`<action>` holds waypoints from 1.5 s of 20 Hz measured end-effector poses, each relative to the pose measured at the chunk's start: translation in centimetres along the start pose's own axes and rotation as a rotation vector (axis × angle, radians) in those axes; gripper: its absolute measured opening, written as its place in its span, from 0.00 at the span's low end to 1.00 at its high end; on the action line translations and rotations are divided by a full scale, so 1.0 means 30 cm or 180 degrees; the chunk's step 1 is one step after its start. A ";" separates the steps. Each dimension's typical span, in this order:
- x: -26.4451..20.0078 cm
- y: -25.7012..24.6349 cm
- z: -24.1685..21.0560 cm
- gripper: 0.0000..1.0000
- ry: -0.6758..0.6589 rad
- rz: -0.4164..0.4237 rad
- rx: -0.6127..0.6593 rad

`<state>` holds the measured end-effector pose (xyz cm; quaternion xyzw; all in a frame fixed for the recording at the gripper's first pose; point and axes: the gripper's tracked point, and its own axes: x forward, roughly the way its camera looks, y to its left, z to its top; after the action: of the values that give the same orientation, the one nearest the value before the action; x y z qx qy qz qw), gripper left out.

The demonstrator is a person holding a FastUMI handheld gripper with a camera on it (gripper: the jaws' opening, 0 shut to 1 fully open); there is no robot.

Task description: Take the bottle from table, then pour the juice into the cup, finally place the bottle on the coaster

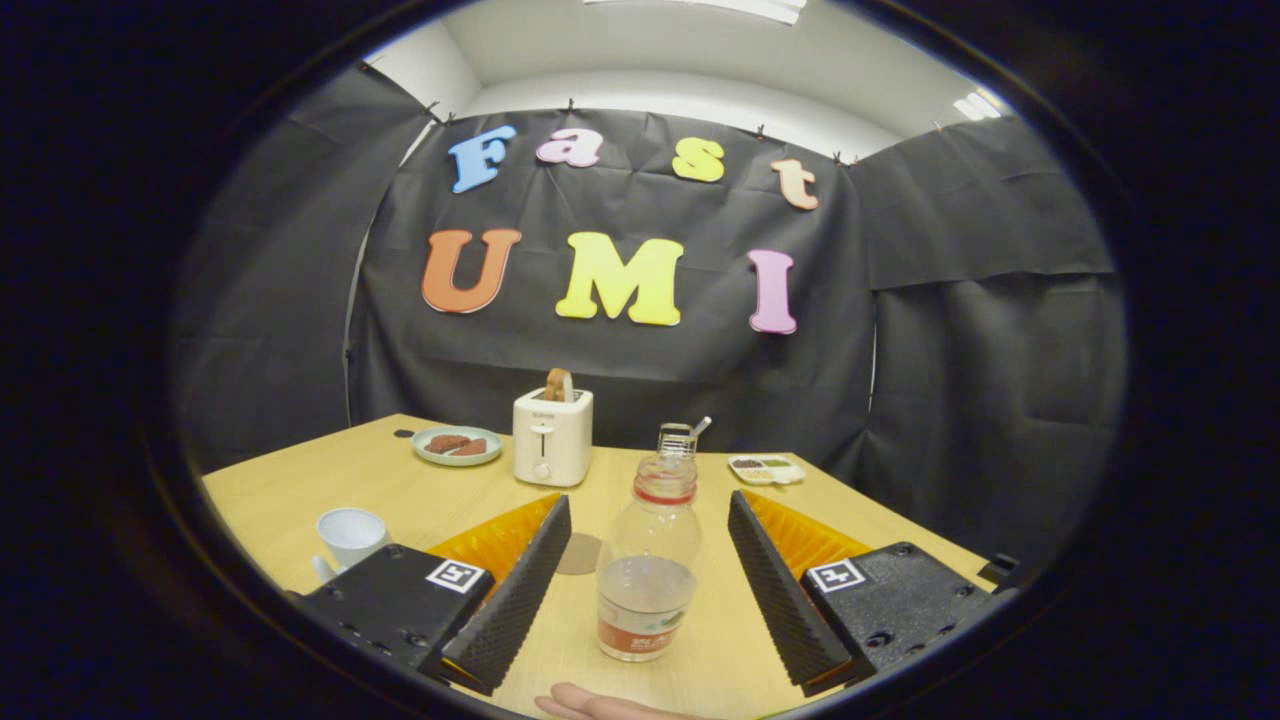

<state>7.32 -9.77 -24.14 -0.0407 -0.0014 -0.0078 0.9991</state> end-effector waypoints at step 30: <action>0.114 0.021 -0.067 0.81 -0.0086 -0.0006 -0.0322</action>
<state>10.77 -9.37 -26.19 -0.0912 -0.0145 -0.0082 0.9957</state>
